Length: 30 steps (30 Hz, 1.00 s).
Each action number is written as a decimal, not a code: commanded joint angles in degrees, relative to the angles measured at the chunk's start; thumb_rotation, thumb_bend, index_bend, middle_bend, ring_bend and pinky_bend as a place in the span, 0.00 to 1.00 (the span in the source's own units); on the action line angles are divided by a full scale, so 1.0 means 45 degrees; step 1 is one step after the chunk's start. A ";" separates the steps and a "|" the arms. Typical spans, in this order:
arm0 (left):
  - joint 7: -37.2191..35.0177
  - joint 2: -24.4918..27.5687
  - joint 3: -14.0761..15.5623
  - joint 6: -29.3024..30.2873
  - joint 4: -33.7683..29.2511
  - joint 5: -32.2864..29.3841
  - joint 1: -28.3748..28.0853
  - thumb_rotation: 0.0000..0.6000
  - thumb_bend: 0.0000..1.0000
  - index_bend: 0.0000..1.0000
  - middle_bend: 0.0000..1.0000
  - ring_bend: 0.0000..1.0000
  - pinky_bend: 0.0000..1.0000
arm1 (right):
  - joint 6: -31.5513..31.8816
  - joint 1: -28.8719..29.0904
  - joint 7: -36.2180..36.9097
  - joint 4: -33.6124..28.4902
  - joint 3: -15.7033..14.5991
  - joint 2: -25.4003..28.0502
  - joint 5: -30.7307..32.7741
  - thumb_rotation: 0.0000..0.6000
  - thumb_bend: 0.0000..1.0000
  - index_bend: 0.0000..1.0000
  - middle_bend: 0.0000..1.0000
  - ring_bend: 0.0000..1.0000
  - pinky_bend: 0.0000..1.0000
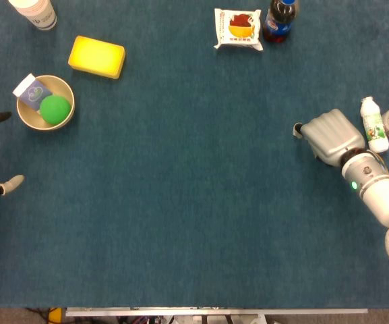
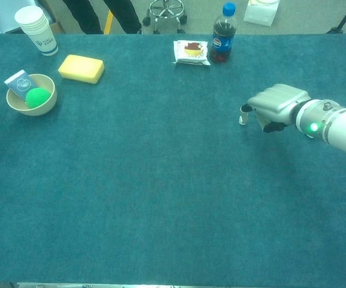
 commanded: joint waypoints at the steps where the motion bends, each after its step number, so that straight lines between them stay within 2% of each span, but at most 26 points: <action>1: 0.0001 0.0001 0.0001 0.0016 -0.0007 0.0011 0.0004 1.00 0.00 0.15 0.01 0.00 0.04 | -0.0106 -0.0011 0.0062 0.0102 0.0024 -0.0058 0.0022 1.00 1.00 0.33 1.00 1.00 1.00; 30: -0.0036 0.0001 0.0023 -0.0011 0.0010 0.0031 -0.0008 1.00 0.00 0.15 0.01 0.00 0.04 | -0.0424 -0.0123 0.0529 0.0760 0.0250 -0.0251 -0.0064 1.00 1.00 0.33 1.00 1.00 1.00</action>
